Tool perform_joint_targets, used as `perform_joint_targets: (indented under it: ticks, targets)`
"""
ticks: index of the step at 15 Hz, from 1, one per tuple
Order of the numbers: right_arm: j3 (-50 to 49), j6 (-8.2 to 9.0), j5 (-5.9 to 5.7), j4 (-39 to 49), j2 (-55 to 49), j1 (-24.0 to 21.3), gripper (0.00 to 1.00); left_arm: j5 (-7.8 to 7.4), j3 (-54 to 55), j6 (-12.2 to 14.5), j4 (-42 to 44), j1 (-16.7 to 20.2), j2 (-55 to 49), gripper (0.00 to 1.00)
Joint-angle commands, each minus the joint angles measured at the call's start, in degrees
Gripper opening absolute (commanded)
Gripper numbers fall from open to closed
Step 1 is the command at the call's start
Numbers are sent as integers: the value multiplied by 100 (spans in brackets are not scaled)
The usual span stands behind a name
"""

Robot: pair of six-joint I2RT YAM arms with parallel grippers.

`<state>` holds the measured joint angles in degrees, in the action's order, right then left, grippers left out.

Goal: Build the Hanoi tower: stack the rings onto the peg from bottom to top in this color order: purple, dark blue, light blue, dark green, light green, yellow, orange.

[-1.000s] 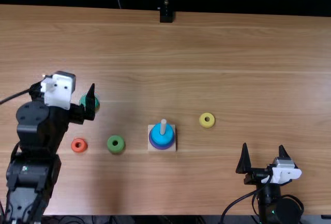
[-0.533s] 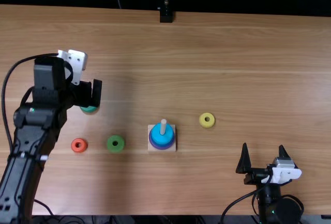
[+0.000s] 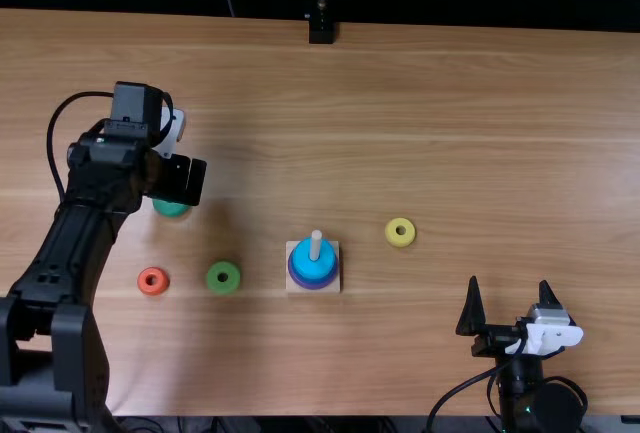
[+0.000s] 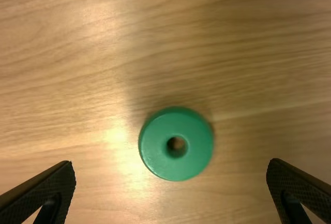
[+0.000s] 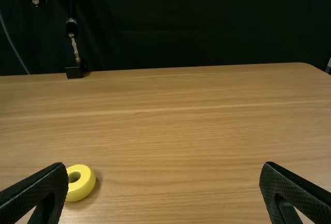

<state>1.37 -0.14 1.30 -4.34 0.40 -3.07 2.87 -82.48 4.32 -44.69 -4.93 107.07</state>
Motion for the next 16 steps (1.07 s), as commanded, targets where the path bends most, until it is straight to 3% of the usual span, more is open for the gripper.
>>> perform_joint_targets:
  ticks: [1, 16]
  targets:
    - [-40, -28, 7, -47, -40, -62, 100, 272, -278, 64, -24, -87, 227, 100]
    - [-31, -28, 7, -47, -40, -62, 100, 261, -278, 75, -24, -158, 1036, 100]
